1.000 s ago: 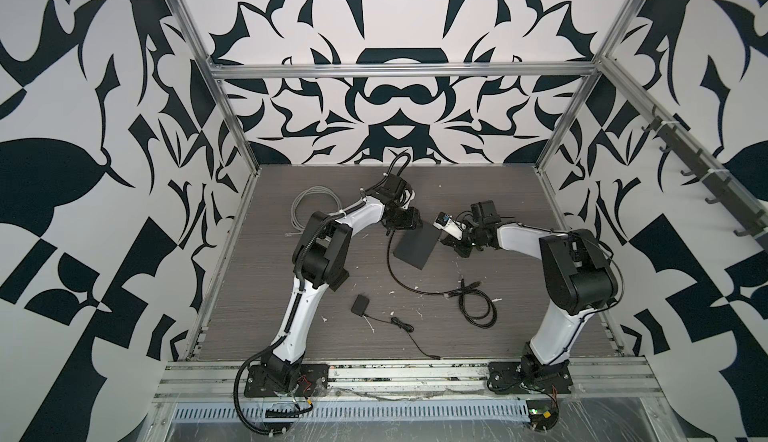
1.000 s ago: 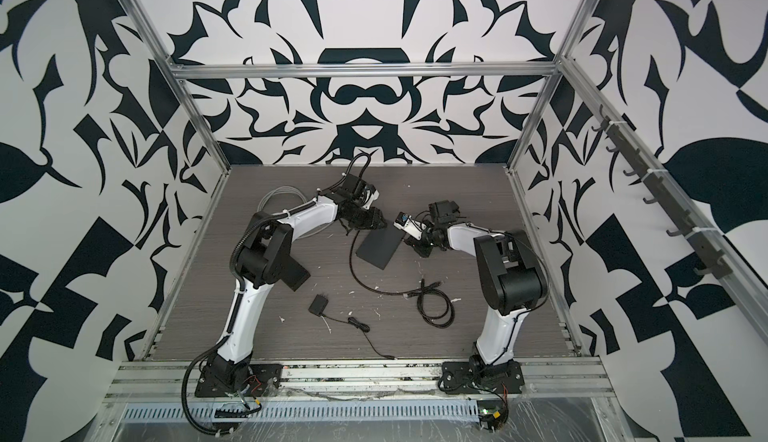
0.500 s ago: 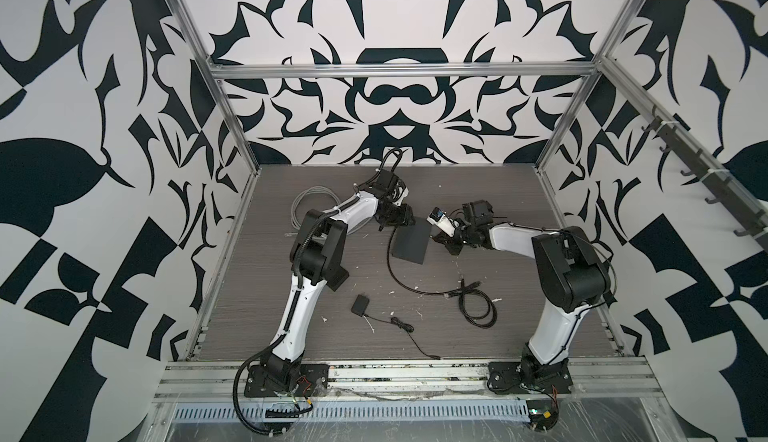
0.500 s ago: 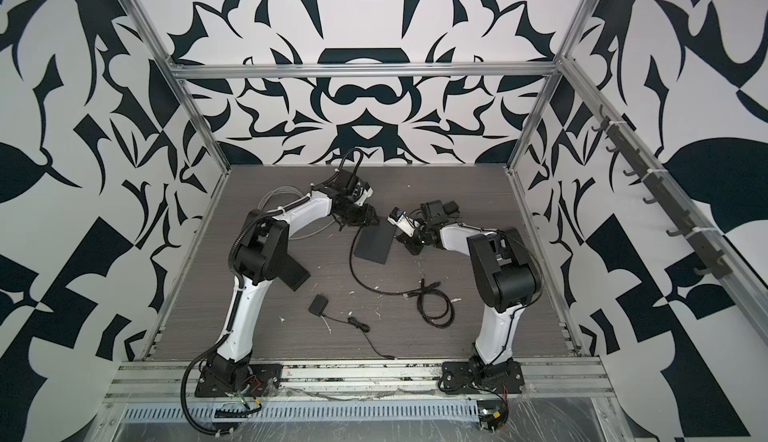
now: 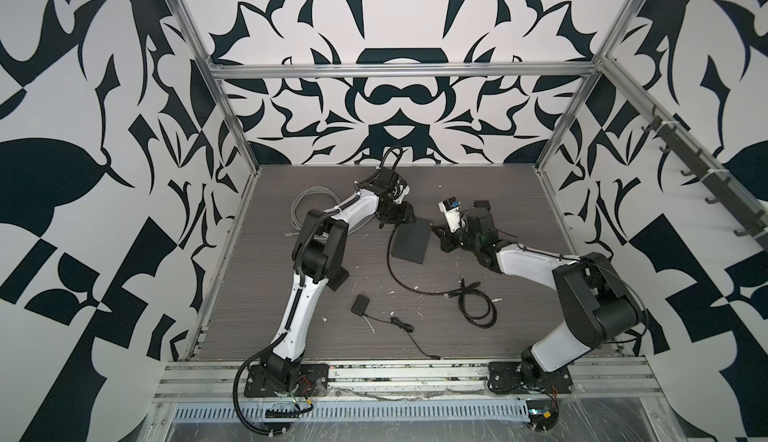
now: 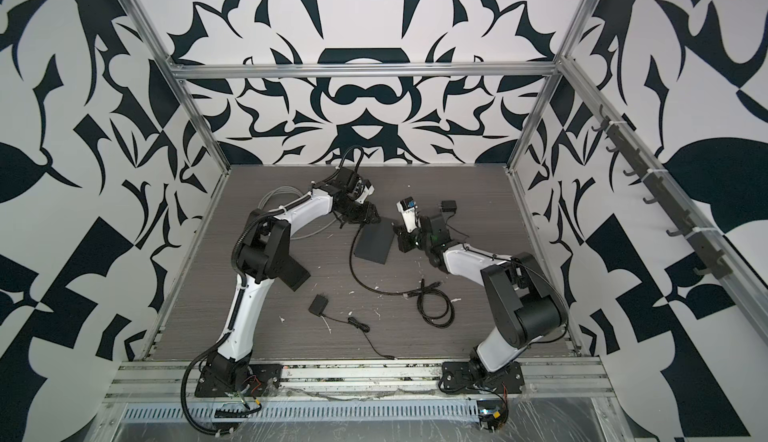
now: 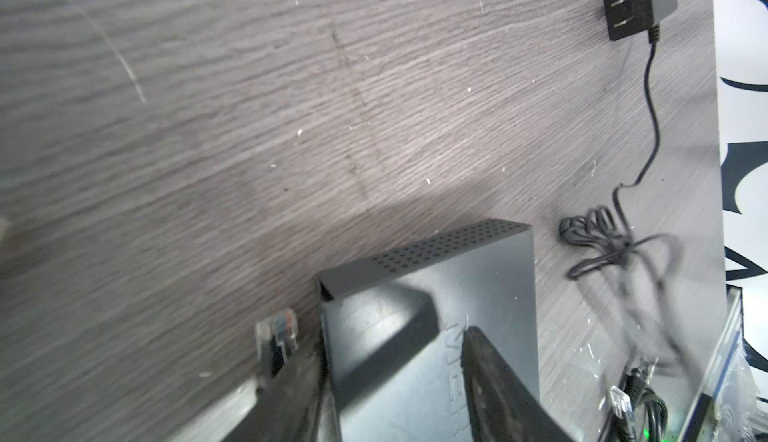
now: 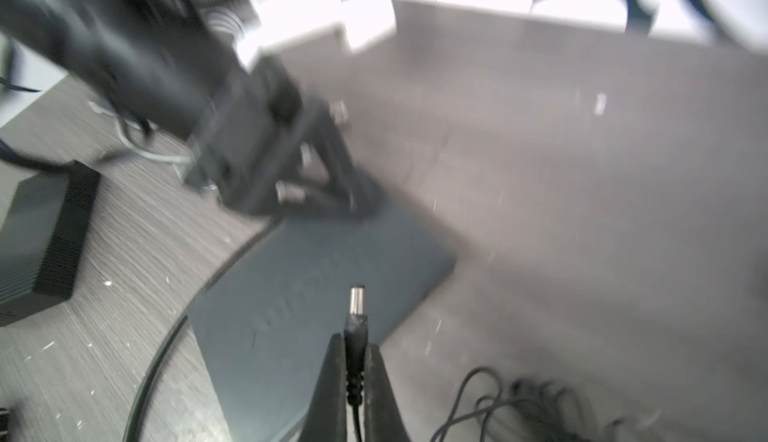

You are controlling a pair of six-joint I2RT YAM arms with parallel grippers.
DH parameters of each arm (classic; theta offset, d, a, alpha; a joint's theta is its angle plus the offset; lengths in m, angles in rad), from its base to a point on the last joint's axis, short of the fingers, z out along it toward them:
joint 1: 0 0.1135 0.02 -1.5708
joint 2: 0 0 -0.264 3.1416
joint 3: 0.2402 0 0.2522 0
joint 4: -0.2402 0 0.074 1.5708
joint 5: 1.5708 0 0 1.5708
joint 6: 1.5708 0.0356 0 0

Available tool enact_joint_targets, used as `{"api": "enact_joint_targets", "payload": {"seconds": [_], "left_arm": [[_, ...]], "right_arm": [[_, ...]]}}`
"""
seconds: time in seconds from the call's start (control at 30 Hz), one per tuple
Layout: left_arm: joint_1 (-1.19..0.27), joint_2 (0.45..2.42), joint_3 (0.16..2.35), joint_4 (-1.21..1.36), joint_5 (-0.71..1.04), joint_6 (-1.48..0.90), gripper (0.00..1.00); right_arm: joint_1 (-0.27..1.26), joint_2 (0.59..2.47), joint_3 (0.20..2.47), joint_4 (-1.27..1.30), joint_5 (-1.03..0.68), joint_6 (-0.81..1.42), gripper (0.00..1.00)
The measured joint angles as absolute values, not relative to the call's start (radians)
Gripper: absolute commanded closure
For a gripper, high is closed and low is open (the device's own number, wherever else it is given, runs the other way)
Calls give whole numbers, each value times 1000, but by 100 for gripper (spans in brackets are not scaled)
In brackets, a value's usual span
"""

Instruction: Insert the plug into the switch port

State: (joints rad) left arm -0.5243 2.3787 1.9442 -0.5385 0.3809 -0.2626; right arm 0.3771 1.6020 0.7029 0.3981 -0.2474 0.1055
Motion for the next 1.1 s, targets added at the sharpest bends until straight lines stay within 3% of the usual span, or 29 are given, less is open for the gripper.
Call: {"api": "enact_joint_targets", "payload": {"seconds": [0.17, 0.37, 0.67, 1.1], "left_arm": [[-523, 2398, 1969, -544, 382, -257, 45], [-522, 2420, 1999, -558, 385, -234, 45], [-520, 2451, 2039, -570, 452, -154, 45], [-514, 2497, 2113, -590, 553, -57, 46]], "right_arm": [[372, 1660, 597, 510, -141, 183, 100], [364, 1765, 599, 631, -136, 201, 100], [343, 1862, 602, 815, -284, 204, 100], [332, 1840, 578, 818, -511, 155, 100]]}}
